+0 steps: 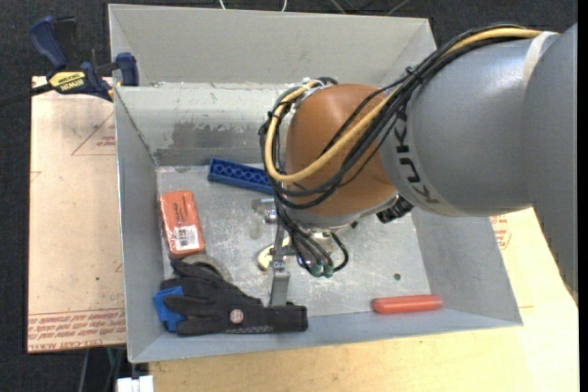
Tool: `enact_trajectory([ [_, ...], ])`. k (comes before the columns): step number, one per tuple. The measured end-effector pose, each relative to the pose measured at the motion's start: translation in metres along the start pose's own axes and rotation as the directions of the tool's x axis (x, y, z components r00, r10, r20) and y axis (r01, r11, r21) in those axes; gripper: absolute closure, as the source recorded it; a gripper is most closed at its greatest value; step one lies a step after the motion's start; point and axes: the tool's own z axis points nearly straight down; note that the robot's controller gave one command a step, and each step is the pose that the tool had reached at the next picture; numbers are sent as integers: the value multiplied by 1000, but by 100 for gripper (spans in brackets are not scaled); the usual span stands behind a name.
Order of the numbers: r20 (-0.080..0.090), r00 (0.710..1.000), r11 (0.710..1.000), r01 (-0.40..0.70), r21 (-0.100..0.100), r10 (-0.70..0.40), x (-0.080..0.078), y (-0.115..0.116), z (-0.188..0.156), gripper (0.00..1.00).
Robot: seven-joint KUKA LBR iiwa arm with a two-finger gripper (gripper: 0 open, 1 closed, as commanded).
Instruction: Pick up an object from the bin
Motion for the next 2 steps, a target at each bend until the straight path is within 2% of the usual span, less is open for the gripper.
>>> enact_trajectory([
  [2, 9, 999, 999, 35, 0, -35, -3, 6, 0, 0],
])
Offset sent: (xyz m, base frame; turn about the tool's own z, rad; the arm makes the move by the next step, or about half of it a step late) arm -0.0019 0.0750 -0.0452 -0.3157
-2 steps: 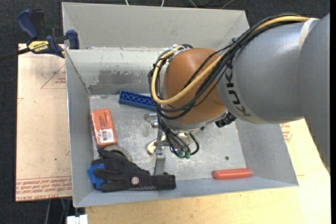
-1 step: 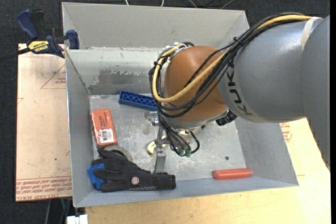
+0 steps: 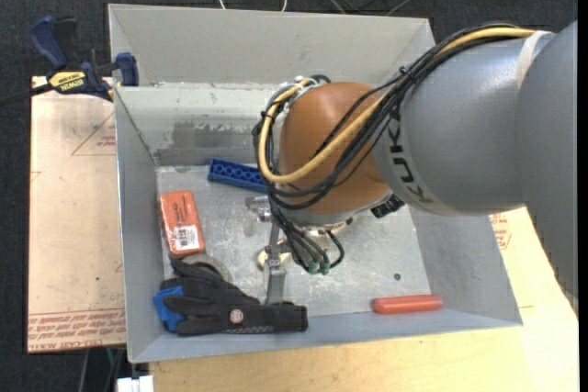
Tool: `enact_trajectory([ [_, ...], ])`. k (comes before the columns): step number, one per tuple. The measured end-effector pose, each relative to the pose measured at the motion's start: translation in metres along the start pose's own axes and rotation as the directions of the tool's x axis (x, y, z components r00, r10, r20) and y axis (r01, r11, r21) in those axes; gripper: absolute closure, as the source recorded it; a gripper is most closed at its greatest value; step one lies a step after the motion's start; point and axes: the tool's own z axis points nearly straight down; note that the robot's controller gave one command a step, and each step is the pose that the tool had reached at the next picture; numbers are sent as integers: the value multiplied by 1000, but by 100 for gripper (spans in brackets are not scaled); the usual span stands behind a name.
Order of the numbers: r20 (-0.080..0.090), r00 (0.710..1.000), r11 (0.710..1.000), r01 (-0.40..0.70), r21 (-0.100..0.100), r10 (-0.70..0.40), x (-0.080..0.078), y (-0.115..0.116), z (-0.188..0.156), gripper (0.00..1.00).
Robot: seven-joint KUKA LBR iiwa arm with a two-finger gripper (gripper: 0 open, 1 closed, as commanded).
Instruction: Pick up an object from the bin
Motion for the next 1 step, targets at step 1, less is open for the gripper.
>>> enact_trajectory([
  [1, 0, 1000, 1000, -30, -2, 30, -13, -18, -14, 0],
])
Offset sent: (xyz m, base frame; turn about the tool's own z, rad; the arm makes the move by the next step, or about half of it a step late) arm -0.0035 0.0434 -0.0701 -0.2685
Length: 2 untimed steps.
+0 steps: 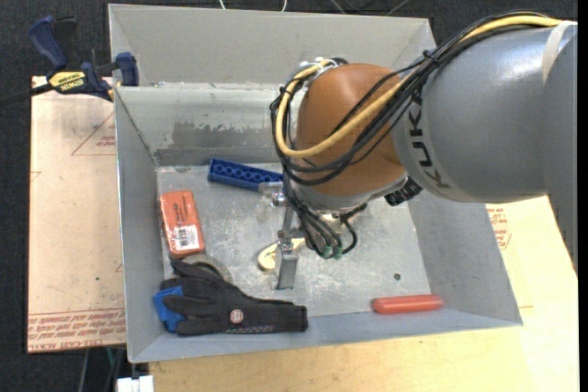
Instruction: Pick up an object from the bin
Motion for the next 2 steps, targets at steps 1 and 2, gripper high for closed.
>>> enact_trajectory([
  [1, 0, 1000, 1000, 8, 0, -8, 7, 27, 37, 0],
  [2, 1, 962, 962, 272, 1, -272, 7, 37, 52, 0],
])
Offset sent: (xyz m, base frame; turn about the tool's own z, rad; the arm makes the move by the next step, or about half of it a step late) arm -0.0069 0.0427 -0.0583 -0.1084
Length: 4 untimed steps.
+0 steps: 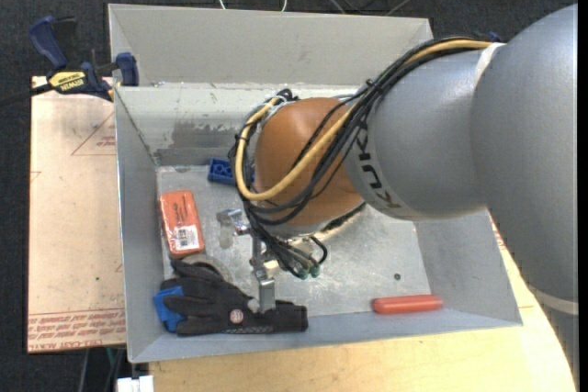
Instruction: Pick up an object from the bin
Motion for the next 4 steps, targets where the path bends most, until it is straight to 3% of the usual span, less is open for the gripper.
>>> enact_trajectory([
  [1, 1, 988, 988, -154, 0, 154, -7, 50, 52, 0],
  [2, 3, 990, 990, -139, 8, 139, -16, 71, 71, 0],
  [3, 9, 983, 983, -181, -8, 181, -14, 18, 66, 0],
  [4, 9, 992, 992, -130, -9, 130, -9, -15, 59, 0],
])
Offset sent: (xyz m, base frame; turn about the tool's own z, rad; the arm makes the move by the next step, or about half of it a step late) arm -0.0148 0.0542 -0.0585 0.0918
